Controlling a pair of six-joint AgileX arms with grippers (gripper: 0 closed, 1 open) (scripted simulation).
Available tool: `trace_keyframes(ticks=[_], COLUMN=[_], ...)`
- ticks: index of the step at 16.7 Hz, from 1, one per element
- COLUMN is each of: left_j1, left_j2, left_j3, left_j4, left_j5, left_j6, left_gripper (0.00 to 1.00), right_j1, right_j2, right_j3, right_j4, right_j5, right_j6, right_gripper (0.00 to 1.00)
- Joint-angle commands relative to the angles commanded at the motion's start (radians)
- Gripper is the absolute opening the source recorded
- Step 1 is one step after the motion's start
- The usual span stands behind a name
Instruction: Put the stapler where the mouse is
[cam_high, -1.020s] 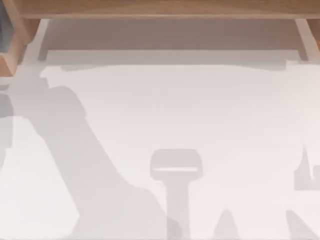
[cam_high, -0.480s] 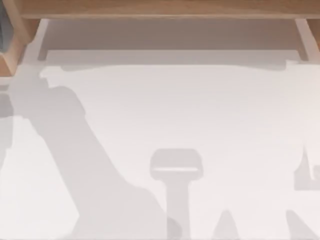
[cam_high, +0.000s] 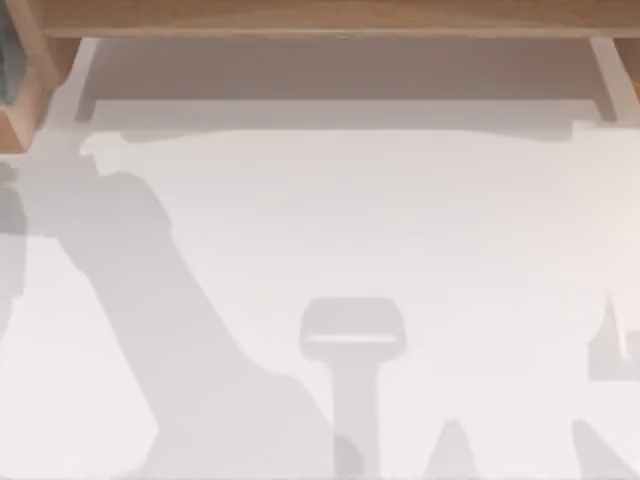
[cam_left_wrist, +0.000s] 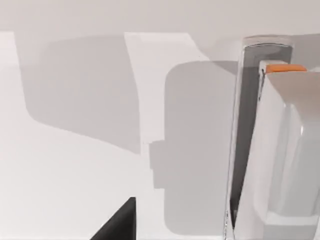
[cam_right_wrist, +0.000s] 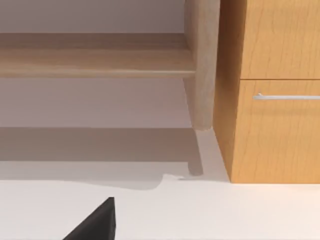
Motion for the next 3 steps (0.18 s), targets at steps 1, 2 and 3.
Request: trace_keyframes(ticks=[1, 2, 3], left_j1=[0.000, 0.000, 0.000], left_j2=[0.000, 0.000, 0.000], left_j3=[0.000, 0.000, 0.000], left_j4=[0.000, 0.000, 0.000], left_j5=[0.000, 0.000, 0.000], left_j6=[0.000, 0.000, 0.000], left_gripper=[1.00, 1.00, 1.00], right_j1=[0.000, 0.000, 0.000], right_j2=[0.000, 0.000, 0.000], right_j3=[0.000, 0.000, 0.000], right_j4=[0.000, 0.000, 0.000], right_j5=[0.000, 0.000, 0.000], right_j6=[0.000, 0.000, 0.000], right_gripper=[1.00, 1.00, 1.00])
